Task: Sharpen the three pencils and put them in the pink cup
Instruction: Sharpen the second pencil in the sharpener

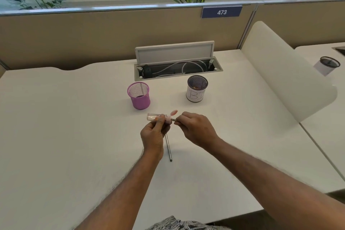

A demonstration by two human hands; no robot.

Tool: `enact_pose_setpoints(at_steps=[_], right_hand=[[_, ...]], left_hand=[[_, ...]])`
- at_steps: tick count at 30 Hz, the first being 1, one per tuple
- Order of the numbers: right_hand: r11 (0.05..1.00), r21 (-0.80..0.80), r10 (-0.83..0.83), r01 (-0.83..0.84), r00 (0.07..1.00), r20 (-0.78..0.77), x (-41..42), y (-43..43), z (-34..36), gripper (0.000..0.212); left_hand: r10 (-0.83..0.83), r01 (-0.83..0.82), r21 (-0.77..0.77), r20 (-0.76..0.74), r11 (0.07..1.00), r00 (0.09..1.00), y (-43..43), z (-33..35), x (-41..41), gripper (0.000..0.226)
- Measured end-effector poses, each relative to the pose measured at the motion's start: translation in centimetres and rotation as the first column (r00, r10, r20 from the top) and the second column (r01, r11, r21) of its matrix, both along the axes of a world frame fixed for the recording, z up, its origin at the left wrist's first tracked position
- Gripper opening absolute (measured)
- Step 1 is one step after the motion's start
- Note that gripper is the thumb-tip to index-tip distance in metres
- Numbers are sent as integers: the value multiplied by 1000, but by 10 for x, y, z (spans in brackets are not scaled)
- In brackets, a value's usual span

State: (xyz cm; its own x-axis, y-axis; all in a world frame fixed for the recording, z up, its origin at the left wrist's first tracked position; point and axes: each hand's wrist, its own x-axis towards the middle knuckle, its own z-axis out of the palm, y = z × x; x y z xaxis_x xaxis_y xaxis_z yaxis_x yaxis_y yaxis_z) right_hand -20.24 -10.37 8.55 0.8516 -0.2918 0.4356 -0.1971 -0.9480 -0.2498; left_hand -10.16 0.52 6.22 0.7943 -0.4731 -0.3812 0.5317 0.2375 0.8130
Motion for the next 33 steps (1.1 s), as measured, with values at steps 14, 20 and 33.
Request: enact_pose_setpoints(at_steps=[14,20,33], right_hand=[[487,856,87,172,966,-244,8,-15,17,21],[103,938,235,330,909,-345,8,-26,25,24],[-136,960,185,245,958,-218,-18,-28,6,26]], left_hand=[[-163,171,-83,91,982,982,6,-6,9,18],[-231,241,-132,83,962,969,9,-9,12,21],[-106,103,-195,-3,975,994,17,-14,36,26]])
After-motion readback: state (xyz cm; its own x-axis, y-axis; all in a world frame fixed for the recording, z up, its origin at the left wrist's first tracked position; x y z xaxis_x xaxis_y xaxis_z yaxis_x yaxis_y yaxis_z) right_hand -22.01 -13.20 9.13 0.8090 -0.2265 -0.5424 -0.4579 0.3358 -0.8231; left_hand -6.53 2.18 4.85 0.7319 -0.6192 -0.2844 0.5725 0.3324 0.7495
